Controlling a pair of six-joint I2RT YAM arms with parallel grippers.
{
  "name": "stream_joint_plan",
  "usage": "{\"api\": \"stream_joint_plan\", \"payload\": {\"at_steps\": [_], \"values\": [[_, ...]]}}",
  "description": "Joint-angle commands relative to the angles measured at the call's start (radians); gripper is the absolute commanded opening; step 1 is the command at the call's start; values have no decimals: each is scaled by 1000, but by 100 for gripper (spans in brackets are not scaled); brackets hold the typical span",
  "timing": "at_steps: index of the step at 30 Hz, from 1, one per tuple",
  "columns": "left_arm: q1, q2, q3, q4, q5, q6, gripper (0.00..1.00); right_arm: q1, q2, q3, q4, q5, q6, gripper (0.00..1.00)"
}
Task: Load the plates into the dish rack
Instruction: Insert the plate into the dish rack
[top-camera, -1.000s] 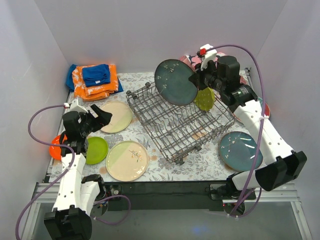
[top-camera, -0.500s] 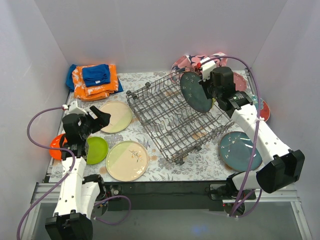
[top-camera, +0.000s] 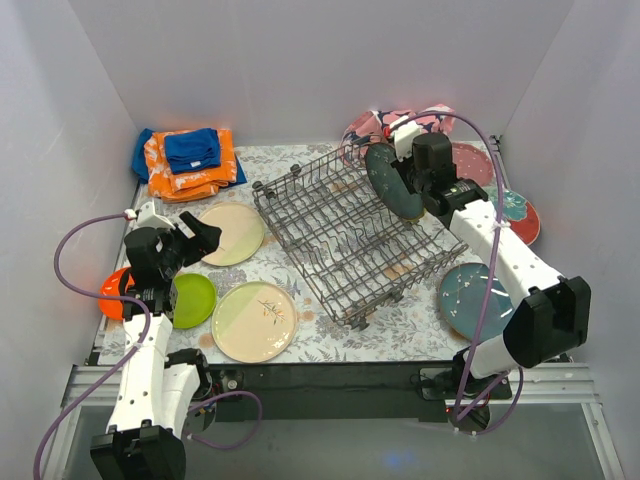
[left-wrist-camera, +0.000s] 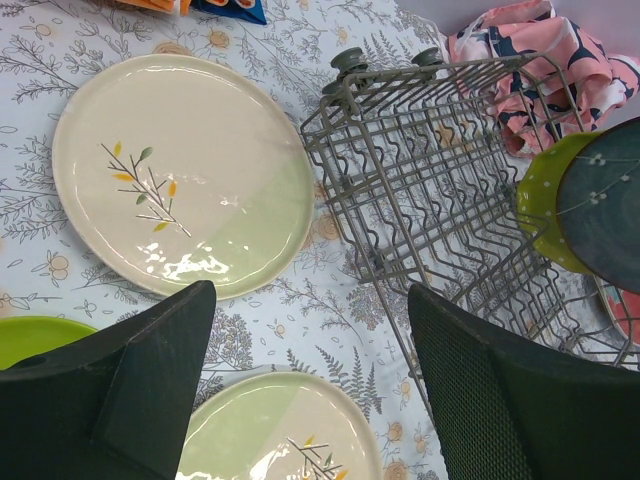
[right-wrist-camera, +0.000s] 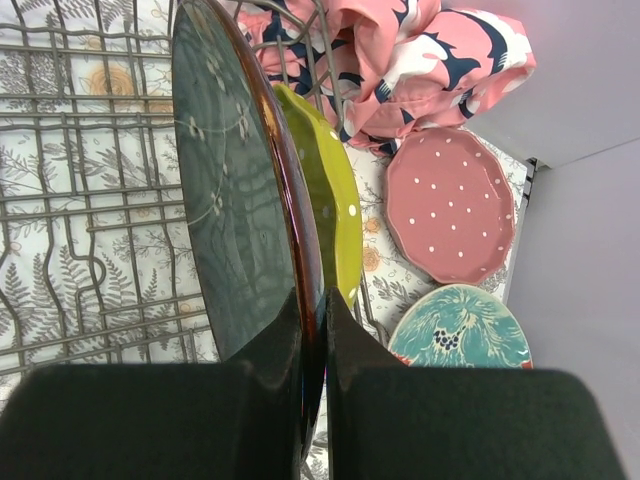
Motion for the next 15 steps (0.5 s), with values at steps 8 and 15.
{"api": "stream_joint_plan", "payload": {"at_steps": [8,15], "values": [[-3,-13,-5,17,-10,18,77,1,6,-2,271,57,-66,1],[-1,-9,-5,17,-10,20,77,-1,22,-30,312,66,-84,1]]}}
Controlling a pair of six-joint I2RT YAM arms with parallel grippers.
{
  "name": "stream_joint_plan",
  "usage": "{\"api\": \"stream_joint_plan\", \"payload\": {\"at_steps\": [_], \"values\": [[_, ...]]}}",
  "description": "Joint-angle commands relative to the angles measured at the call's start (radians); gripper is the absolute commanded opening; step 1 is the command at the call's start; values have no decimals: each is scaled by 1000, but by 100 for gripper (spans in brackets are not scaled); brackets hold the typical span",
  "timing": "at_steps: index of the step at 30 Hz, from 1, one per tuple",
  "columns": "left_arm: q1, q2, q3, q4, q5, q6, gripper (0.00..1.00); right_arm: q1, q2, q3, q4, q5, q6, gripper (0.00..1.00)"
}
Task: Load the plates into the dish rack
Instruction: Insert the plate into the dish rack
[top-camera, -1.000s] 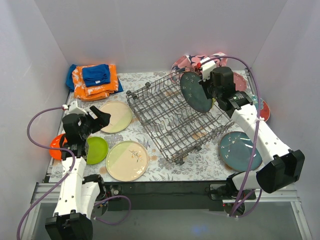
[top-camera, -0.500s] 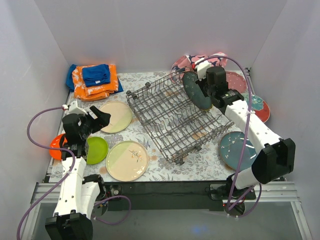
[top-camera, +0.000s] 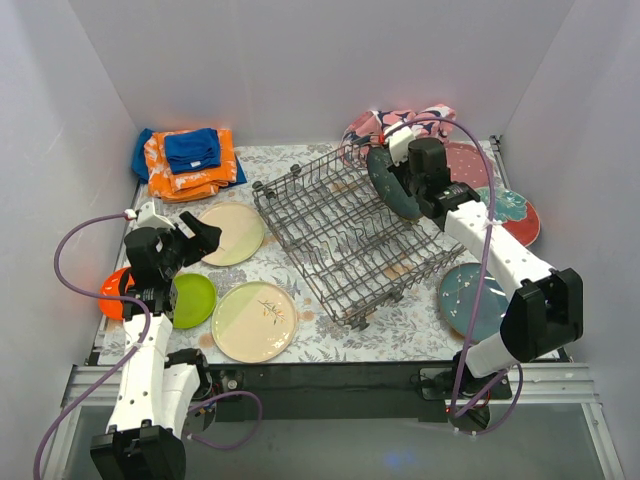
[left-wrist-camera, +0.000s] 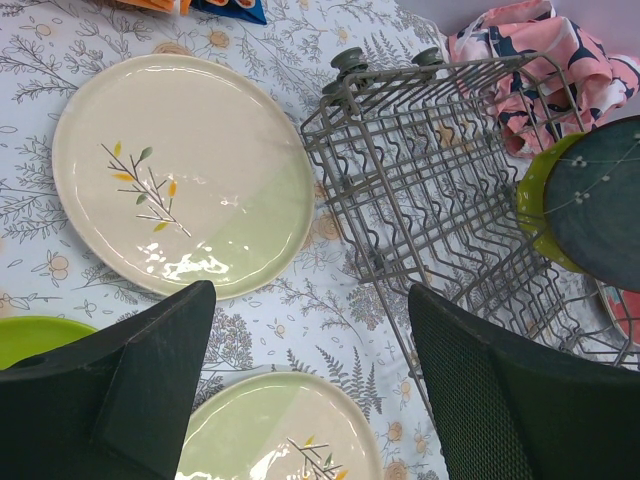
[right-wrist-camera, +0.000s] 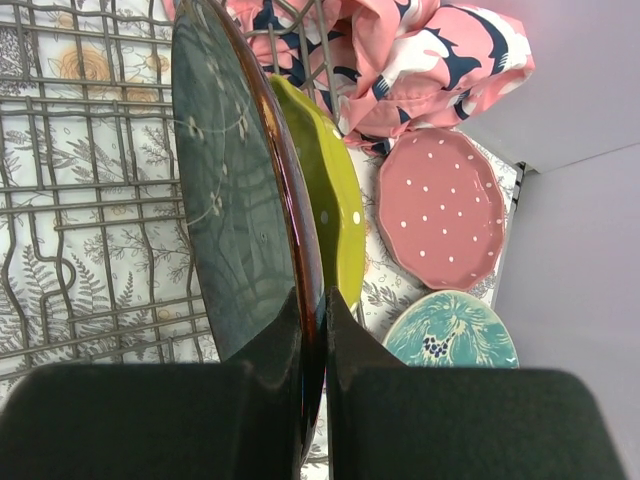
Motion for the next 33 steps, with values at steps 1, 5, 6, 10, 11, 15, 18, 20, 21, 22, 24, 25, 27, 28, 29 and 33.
{"api": "stream_joint_plan", "payload": {"at_steps": [1,5,6,10,11,15,18,20,21,22,24,25,27,28,29,33], "values": [[-3,-7,-5,17,-10,18,77,-1,-15,11,231,40,-26,1],[-1,-7,-5,17,-12,18,77,-1,-8,-4,246,40,-33,1],[-3,-7,-5,17,-12,18,77,1,-7,-8,249,42,-35,1],[-1,-7,-5,17,-12,18,77,-1,4,-21,259,42,-40,1],[-3,-7,-5,17,-12,18,77,1,5,-26,260,40,-41,1],[-3,-5,-5,17,-10,18,77,1,18,-32,262,31,-40,1],[-3,-5,-5,17,-12,18,77,1,30,-34,262,29,-40,1],[-3,-4,-5,17,-12,18,77,-1,39,-34,262,28,-38,1],[-1,-5,-5,19,-12,19,77,1,42,-34,262,23,-38,1],[-1,-5,-3,17,-10,19,77,1,45,-35,263,22,-38,3],[-3,-5,-5,17,-12,19,77,1,50,-35,262,19,-38,6],[-3,-5,-3,17,-12,19,77,-1,53,-34,262,19,-38,7],[-1,-4,-3,17,-10,21,77,1,57,-35,260,17,-38,9],[-3,-4,-3,17,-12,21,77,1,61,-34,260,17,-39,10],[-3,-4,-5,17,-12,19,77,1,62,-32,260,17,-41,11],[-1,-5,-5,16,-12,19,77,1,65,-32,260,11,-43,26]]}}
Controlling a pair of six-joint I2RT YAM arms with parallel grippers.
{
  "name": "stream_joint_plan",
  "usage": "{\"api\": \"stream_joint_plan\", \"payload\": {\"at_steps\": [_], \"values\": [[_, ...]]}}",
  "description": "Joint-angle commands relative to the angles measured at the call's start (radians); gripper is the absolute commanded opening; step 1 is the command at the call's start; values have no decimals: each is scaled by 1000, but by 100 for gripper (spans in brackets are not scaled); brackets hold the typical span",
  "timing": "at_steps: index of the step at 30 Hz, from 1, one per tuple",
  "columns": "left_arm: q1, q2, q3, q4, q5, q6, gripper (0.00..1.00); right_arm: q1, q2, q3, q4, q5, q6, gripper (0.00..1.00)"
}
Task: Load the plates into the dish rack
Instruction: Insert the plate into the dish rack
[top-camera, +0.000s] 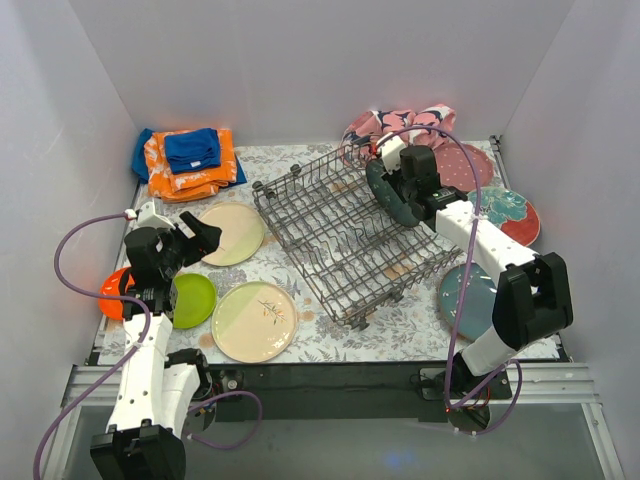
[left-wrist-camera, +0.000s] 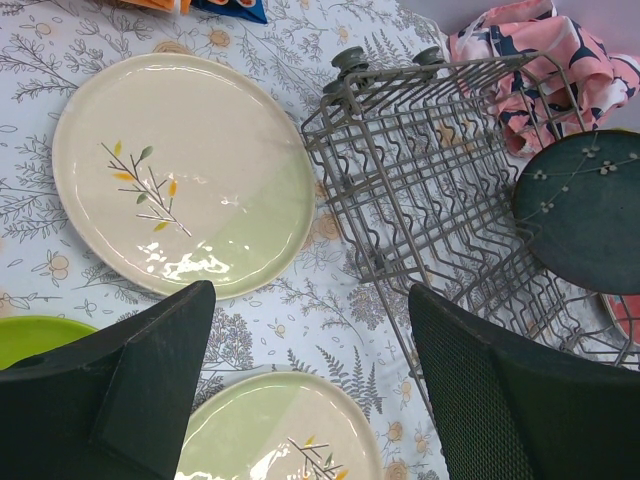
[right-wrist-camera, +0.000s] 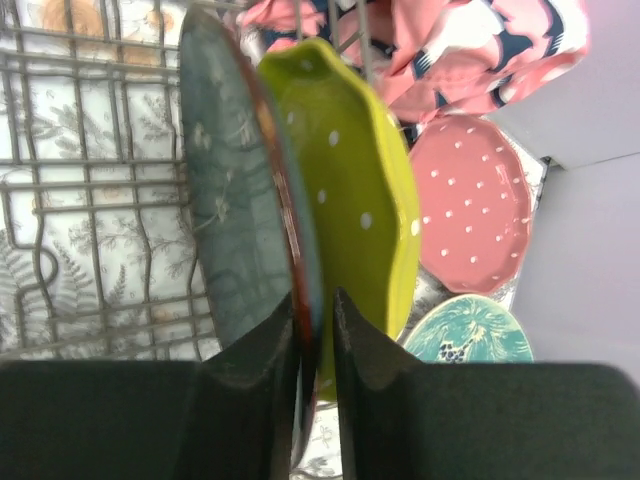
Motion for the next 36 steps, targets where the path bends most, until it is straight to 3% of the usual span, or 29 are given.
{"api": "stream_joint_plan", "payload": {"at_steps": [1,2,3,15,18,19,21,23,26,36], "values": [[-1,-6,-4,15,-12,19,77,1,-14,22,186,10,-17,27],[-3,-6,-4,15,-12,19,77,1,-14,24,184,10,-19,28],[-3,-6,-3,15,-12,19,77,1,-14,24,184,9,-19,37],[-3,0,-4,15,-10,17,77,-1,-62,56,148,-23,-14,39],[-1,8,-6,15,-6,13,78,1,-100,70,92,-75,-11,55],[-1,8,-7,15,-4,13,78,1,-114,76,80,-95,-9,56],[-3,12,-7,15,-1,8,79,-1,-158,75,60,-161,-6,68],[-1,17,-9,15,1,6,79,-1,-187,67,36,-235,-2,69],[-1,29,-10,15,-6,-3,81,-4,-247,46,-3,-372,-11,84],[-3,159,-13,-15,11,-85,86,-160,-401,-149,-44,-1002,20,91]]}}
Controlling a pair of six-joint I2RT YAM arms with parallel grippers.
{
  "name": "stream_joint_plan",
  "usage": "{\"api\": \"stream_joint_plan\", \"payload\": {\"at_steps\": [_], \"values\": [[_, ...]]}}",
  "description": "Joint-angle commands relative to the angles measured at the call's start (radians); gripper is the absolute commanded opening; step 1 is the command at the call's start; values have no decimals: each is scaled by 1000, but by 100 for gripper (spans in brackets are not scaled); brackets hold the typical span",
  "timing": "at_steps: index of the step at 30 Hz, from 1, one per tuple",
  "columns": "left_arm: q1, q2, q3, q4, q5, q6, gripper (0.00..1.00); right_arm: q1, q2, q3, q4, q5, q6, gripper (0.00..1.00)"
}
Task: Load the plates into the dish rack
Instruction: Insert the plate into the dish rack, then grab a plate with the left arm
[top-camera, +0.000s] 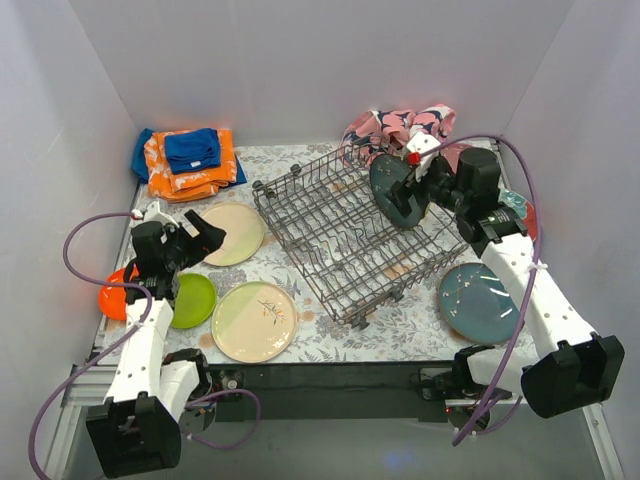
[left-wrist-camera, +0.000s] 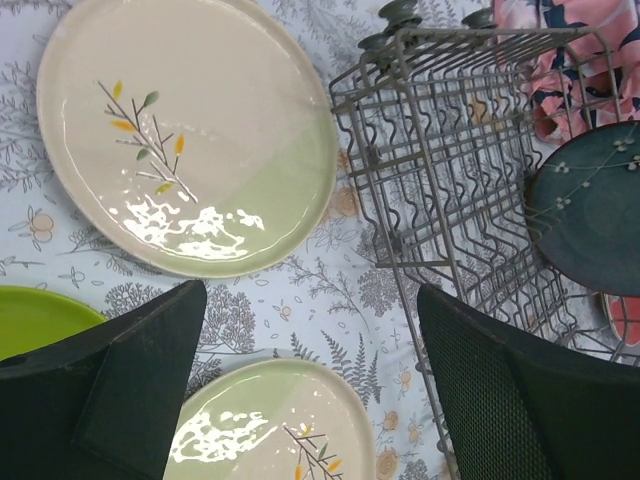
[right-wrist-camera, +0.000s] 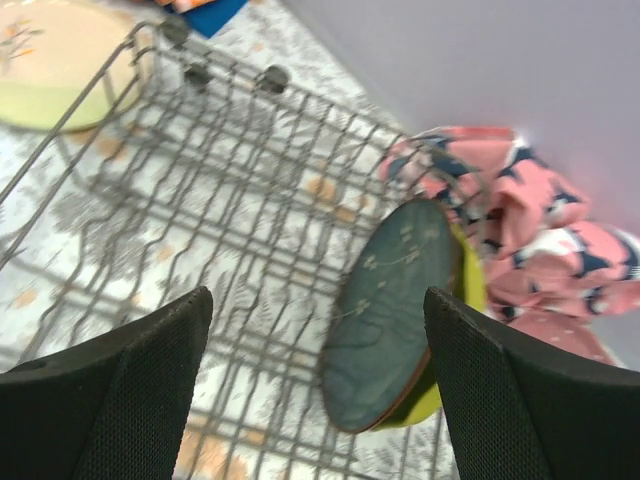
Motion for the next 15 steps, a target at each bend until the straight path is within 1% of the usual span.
{"api": "stream_joint_plan", "payload": {"at_steps": [1,2,3,5,8,10,11,14,15], "values": [[-1,64,-9,-30,7,-56,86,-74,-41,-102,-13,-373,16,90],[-1,99,-9,-33,2,-84,85,-80,-47,-121,-2,-436,19,91],[-3,115,-9,-36,-2,-94,85,-86,-65,-165,33,-464,36,91],[-1,149,-12,-36,-15,-117,85,-102,-76,-199,57,-521,50,91],[-1,207,-17,-35,-3,-151,84,-114,-98,-245,81,-562,52,91],[-1,238,-17,-35,20,-164,79,-120,-102,-273,90,-590,50,91],[-1,244,-12,-38,48,-165,79,-122,-101,-279,93,-623,49,91],[0,264,23,-90,74,-153,78,-123,-96,-287,97,-666,49,91],[-1,269,34,-129,83,-145,78,-123,-95,-287,98,-674,49,91]]}}
